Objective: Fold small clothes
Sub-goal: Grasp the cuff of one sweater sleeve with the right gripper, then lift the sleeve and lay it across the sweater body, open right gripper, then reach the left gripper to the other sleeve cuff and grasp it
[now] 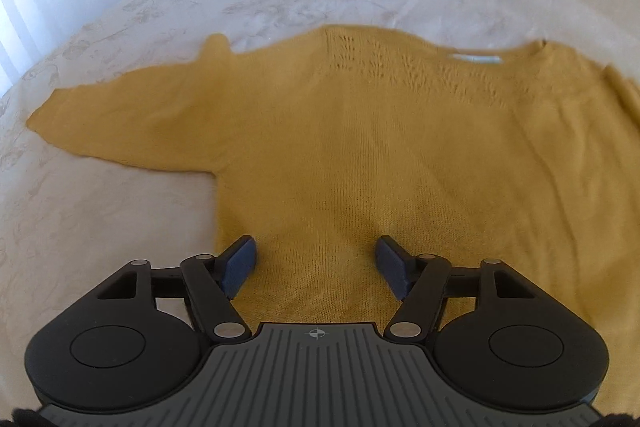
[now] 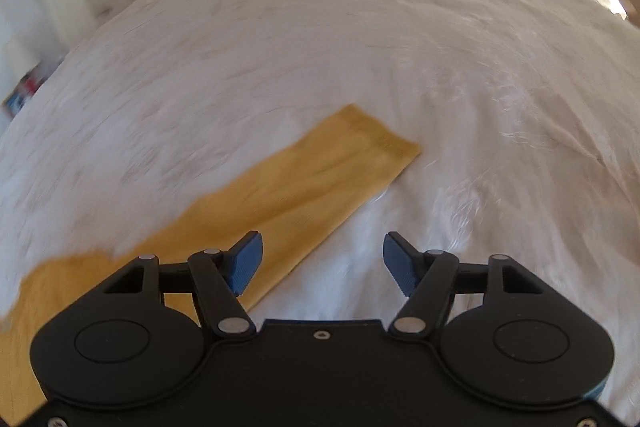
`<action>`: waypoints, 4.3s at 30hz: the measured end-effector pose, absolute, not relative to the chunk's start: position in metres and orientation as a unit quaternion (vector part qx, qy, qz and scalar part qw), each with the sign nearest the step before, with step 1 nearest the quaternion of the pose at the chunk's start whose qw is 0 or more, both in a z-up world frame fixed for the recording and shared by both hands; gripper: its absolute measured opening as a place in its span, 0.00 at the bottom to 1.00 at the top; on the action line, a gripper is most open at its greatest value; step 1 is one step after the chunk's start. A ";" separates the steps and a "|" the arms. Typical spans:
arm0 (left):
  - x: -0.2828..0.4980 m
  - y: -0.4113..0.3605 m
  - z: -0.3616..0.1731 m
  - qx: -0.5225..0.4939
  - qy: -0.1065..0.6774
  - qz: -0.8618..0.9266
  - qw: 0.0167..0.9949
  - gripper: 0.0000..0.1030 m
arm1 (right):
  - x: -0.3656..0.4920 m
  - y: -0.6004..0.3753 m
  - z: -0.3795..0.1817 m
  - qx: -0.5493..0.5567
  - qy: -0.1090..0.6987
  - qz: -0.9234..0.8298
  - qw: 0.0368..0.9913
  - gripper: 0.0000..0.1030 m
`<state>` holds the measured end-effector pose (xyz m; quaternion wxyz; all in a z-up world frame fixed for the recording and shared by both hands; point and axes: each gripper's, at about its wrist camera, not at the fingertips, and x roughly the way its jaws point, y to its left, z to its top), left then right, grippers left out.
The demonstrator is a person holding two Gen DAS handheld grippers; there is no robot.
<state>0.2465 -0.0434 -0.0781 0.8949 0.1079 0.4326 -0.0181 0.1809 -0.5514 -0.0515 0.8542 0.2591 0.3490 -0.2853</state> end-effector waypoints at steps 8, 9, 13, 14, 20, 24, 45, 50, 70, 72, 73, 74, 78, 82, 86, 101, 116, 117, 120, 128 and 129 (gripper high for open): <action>0.222 -0.039 -0.087 0.139 0.362 -0.028 0.921 0.77 | 0.191 -0.599 -0.085 0.349 0.316 -0.310 0.826 0.68; 0.222 -0.040 -0.086 0.142 0.361 -0.031 0.921 0.78 | 0.191 -0.601 -0.088 0.356 0.310 -0.310 0.825 0.67; 0.228 -0.039 -0.083 0.129 0.373 -0.040 0.918 0.78 | 0.197 -0.605 -0.095 0.391 0.287 -0.289 0.825 0.23; 0.232 -0.037 -0.084 0.124 0.377 -0.044 0.917 0.78 | 0.198 -0.607 -0.096 0.406 0.279 -0.274 0.826 0.12; 0.229 -0.020 -0.070 0.112 0.378 -0.071 0.916 0.77 | 0.198 -0.591 -0.046 0.315 0.282 -0.297 0.856 0.12; 0.234 0.001 -0.061 0.089 0.381 -0.078 0.917 0.77 | 0.201 -0.575 0.012 0.256 0.277 -0.301 0.876 0.12; 0.256 0.119 -0.041 0.003 0.388 -0.034 0.921 0.77 | 0.323 -0.195 0.031 0.082 0.310 0.043 0.946 0.12; 0.258 0.129 -0.044 -0.015 0.398 -0.033 0.917 0.77 | 0.328 -0.117 -0.022 0.027 0.346 0.094 0.933 0.13; 0.251 0.118 -0.049 -0.024 0.400 -0.054 0.915 0.77 | 0.262 -0.255 -0.040 0.066 0.354 -0.085 0.929 0.38; 0.252 0.116 -0.052 -0.023 0.404 -0.053 0.913 0.77 | 0.266 -0.279 -0.052 0.070 0.379 -0.114 0.916 0.38; 0.253 0.115 -0.054 -0.021 0.406 -0.051 0.912 0.77 | 0.268 -0.289 -0.059 0.072 0.394 -0.129 0.907 0.38; 0.254 0.115 -0.055 -0.019 0.407 -0.049 0.912 0.77 | 0.270 -0.298 -0.066 0.070 0.410 -0.147 0.898 0.38; 0.255 0.115 -0.059 -0.013 0.408 -0.039 0.912 0.77 | 0.269 -0.307 -0.077 0.052 0.421 -0.190 0.885 0.37; 0.258 0.119 -0.063 -0.014 0.404 -0.024 0.914 0.77 | 0.257 -0.280 -0.056 0.036 0.377 -0.185 0.907 0.39; 0.260 0.125 -0.066 -0.023 0.392 -0.020 0.919 0.77 | 0.244 -0.233 -0.043 0.029 0.341 -0.135 0.930 0.58; 0.265 0.146 -0.077 -0.076 0.345 -0.058 0.934 0.86 | 0.206 -0.160 -0.088 0.048 0.328 -0.070 0.941 0.99; 0.325 0.210 -0.066 -0.148 0.328 0.004 0.933 0.89 | 0.205 -0.165 -0.104 0.075 0.310 -0.059 0.946 1.00; 0.334 0.222 -0.066 -0.160 0.328 0.021 0.931 0.89 | 0.205 -0.165 -0.105 0.076 0.312 -0.059 0.945 1.00; 0.357 0.257 -0.067 -0.198 0.331 0.055 0.921 0.89 | 0.207 -0.164 -0.104 0.071 0.318 -0.058 0.944 1.00; 0.398 0.321 -0.070 -0.230 0.316 0.117 0.913 0.89 | 0.209 -0.160 -0.105 0.061 0.319 -0.056 0.944 1.00; 0.403 0.325 -0.070 -0.227 0.314 0.119 0.914 0.89 | 0.209 -0.161 -0.105 0.062 0.319 -0.055 0.944 1.00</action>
